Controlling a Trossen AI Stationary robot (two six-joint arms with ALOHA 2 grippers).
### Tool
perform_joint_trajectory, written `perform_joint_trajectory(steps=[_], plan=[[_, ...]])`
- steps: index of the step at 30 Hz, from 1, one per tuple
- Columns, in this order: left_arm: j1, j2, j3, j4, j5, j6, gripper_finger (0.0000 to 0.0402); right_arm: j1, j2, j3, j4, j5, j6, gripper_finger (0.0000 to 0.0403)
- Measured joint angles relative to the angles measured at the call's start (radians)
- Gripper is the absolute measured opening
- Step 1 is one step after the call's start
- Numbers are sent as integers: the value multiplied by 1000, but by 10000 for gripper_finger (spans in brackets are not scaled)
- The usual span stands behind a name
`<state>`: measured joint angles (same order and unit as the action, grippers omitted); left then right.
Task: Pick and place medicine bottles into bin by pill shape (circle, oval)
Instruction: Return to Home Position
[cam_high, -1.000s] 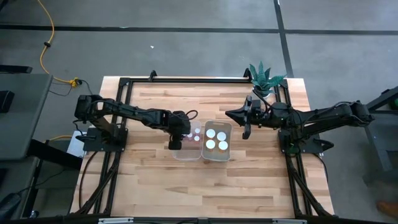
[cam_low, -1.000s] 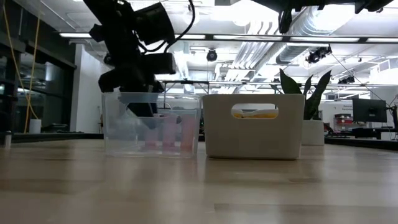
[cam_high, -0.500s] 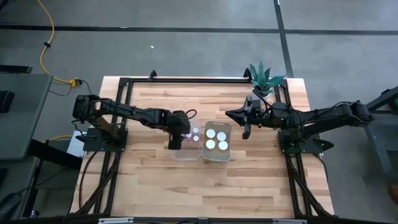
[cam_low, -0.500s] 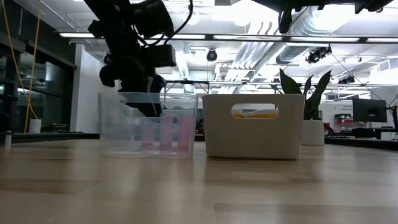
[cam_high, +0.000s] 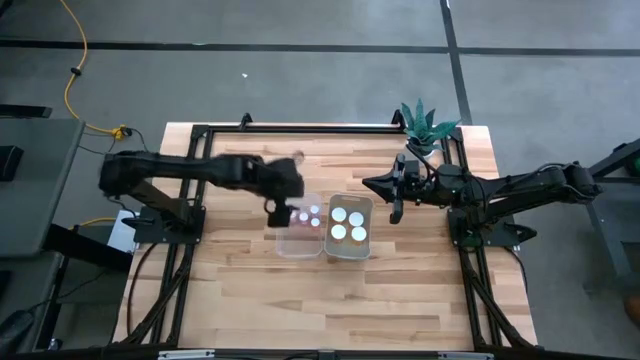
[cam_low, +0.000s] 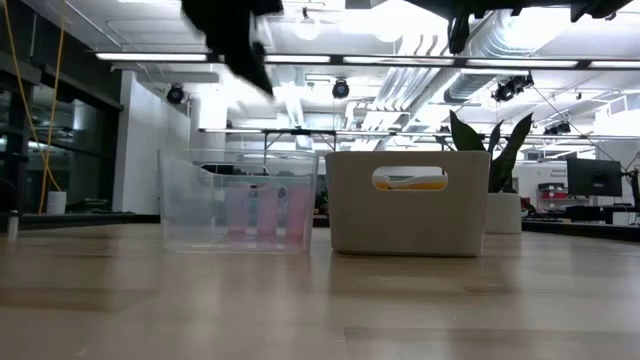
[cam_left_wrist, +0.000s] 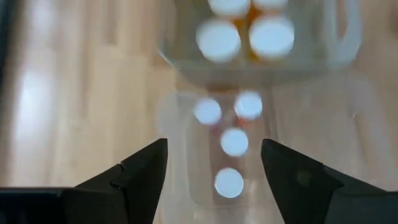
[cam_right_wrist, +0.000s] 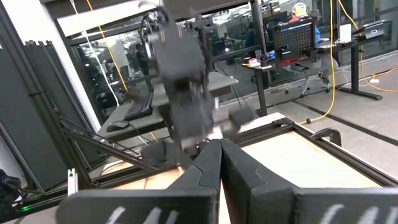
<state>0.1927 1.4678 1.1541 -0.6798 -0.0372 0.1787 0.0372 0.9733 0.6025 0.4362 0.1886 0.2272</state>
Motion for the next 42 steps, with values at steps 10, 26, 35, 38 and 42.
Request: perform_joint_trajectory(steps=[10,26,35,38,42], plan=[[5,-437,-98,370,4,-142,218,0,0,0,-7,0,0,0],[-12,-778,-521,890,-1,-274,10,0,0,0,0,0,0,0],[-12,-778,-521,879,7,-318,1,0,0,0,24,-1,8,0],[-12,-778,-521,879,3,-318,0,0,0,0,24,0,8,0],[-27,-778,-521,878,-12,-317,0,0,0,0,24,0,0,0]])
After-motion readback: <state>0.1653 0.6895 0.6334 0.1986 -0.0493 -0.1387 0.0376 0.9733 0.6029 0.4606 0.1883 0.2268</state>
